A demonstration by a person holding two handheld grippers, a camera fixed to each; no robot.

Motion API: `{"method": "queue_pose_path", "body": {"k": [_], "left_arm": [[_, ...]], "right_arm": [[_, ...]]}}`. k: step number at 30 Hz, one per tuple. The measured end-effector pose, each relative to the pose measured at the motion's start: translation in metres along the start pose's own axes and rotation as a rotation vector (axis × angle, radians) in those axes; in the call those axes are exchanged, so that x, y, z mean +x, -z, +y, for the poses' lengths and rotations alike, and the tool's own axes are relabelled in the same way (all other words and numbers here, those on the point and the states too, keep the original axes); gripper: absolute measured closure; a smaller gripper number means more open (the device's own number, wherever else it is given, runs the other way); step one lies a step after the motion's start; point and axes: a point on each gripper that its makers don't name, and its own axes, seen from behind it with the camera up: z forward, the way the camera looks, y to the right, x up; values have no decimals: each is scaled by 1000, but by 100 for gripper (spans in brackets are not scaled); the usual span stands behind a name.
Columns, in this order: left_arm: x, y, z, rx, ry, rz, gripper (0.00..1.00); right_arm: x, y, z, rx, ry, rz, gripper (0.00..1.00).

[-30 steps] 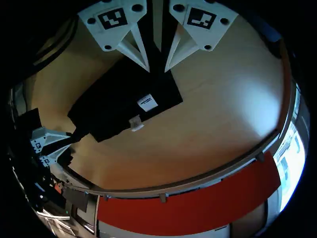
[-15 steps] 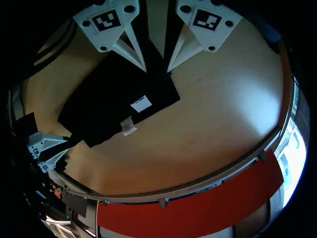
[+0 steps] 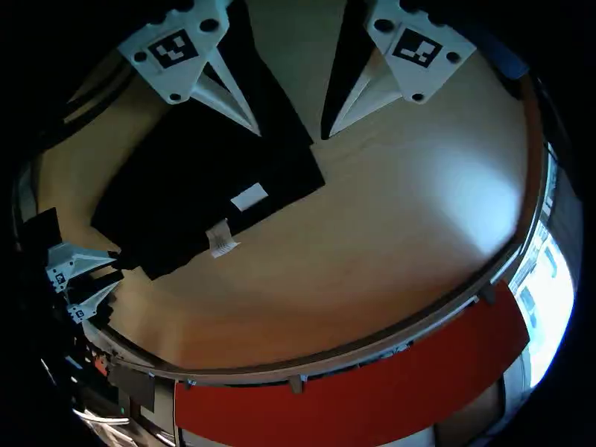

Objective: Fold towel

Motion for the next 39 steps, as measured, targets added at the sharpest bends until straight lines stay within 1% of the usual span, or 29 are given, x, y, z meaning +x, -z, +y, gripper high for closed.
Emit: {"method": "queue_pose_path", "body": {"k": [3,6,8,10,12,13,16,20,27,29,31,39], "left_arm": [[3,-1,-4,10,-5,2,48],[8,-2,-7,21,-9,5,46],[11,-3,-10,30,-10,9,39],[14,-3,-13,35,-8,12,38],[16,-3,-16,42,-5,14,27],[17,-2,-17,46,-2,15,22],[18,-1,-22,61,3,16,9],[17,2,-26,74,5,14,9],[15,8,-31,88,12,15,9],[15,11,-30,87,17,17,9],[14,16,-28,82,24,23,9],[1,40,-16,63,46,35,8]], "right_arm": [[3,-1,4,-11,-1,4,58],[7,-3,9,-26,-3,9,52],[10,-4,13,-35,-2,12,48],[14,-4,15,-39,0,17,46],[17,-4,17,-44,3,22,41],[18,-4,18,-46,5,24,37],[20,-3,20,-51,9,27,34],[20,-2,23,-61,10,30,30],[17,1,26,-75,2,30,29],[17,3,25,-73,-4,36,20],[16,7,22,-70,-12,43,18],[9,31,6,-64,-31,69,18]]}}
